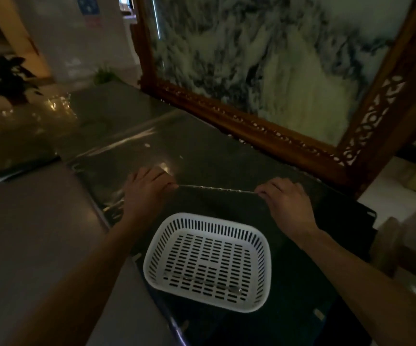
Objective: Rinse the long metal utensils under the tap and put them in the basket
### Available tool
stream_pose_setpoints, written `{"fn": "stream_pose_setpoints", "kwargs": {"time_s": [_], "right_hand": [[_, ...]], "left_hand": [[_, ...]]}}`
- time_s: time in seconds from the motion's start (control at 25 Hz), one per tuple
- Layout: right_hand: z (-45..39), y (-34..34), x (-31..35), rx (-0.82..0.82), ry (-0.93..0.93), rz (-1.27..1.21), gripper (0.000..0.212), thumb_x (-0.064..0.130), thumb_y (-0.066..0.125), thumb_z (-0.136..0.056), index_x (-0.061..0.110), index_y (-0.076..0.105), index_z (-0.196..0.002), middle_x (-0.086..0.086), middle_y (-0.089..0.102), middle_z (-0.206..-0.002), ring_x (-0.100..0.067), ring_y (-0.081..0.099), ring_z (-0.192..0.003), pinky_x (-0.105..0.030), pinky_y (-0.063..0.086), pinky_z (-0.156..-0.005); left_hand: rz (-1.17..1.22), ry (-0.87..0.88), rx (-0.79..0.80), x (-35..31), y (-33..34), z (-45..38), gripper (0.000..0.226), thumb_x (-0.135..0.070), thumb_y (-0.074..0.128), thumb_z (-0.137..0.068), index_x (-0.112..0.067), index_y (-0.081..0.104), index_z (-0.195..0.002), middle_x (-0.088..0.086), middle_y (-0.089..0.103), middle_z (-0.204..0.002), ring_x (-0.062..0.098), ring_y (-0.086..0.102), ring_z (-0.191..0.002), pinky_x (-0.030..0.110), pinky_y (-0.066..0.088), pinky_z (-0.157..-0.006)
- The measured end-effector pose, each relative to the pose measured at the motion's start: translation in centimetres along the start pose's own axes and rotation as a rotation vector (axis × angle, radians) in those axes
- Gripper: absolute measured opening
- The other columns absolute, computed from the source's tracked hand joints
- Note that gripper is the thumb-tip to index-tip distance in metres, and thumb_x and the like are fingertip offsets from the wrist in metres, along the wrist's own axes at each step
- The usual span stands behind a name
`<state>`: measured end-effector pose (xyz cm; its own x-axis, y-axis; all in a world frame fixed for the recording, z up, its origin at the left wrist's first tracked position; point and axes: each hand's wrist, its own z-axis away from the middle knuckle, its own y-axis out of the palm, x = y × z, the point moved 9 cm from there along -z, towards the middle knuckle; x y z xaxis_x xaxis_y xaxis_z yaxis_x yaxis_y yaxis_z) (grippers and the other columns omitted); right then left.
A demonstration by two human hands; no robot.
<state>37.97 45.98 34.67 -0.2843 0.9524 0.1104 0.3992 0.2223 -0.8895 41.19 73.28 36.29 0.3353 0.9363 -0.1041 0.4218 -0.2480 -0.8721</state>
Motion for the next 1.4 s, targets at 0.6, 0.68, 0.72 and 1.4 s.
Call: {"fn": "stream_pose_setpoints", "kwargs": {"time_s": [0.6, 0.68, 0.72, 1.4], "right_hand": [[9.0, 23.2, 0.7, 0.693, 0.027, 0.041, 0.02, 0.027, 0.057, -0.093, 0.03, 0.062, -0.112, 0.008, 0.064, -0.112, -0.01, 0.063, -0.099, -0.027, 0.049, -0.089], [10.2, 25.2, 0.9, 0.787, 0.07, 0.035, 0.019, 0.025, 0.056, -0.093, 0.028, 0.061, -0.111, 0.007, 0.066, -0.11, -0.01, 0.064, -0.095, -0.026, 0.051, -0.087], [10.9, 26.0, 0.8, 0.842, 0.097, 0.039, 0.019, 0.024, 0.057, -0.092, 0.028, 0.061, -0.11, 0.007, 0.066, -0.108, -0.009, 0.064, -0.091, -0.025, 0.052, -0.083], [9.3, 21.1, -0.3, 0.744, 0.289, 0.013, 0.023, 0.037, 0.05, -0.096, 0.03, 0.059, -0.117, 0.006, 0.064, -0.118, -0.01, 0.063, -0.1, -0.032, 0.052, -0.088]], "left_hand": [[-0.137, -0.032, 0.685, 3.5, 21.8, 10.1, 0.018, -0.034, 0.055, -0.087, -0.03, 0.065, -0.101, -0.005, 0.063, -0.116, 0.019, 0.046, -0.122, 0.044, 0.032, -0.105], [-0.193, -0.023, 0.747, 3.3, 23.2, 10.8, 0.019, -0.032, 0.059, -0.084, -0.028, 0.064, -0.102, -0.004, 0.063, -0.114, 0.021, 0.046, -0.123, 0.047, 0.03, -0.108], [-0.225, -0.005, 0.766, 3.0, 23.8, 11.1, 0.021, -0.031, 0.061, -0.083, -0.028, 0.063, -0.103, -0.003, 0.062, -0.115, 0.022, 0.046, -0.123, 0.048, 0.03, -0.11], [-0.046, -0.043, 0.725, 2.4, 24.1, 11.3, 0.03, -0.038, 0.057, -0.087, -0.029, 0.056, -0.116, -0.003, 0.054, -0.131, 0.019, 0.045, -0.127, 0.045, 0.032, -0.11]]}}
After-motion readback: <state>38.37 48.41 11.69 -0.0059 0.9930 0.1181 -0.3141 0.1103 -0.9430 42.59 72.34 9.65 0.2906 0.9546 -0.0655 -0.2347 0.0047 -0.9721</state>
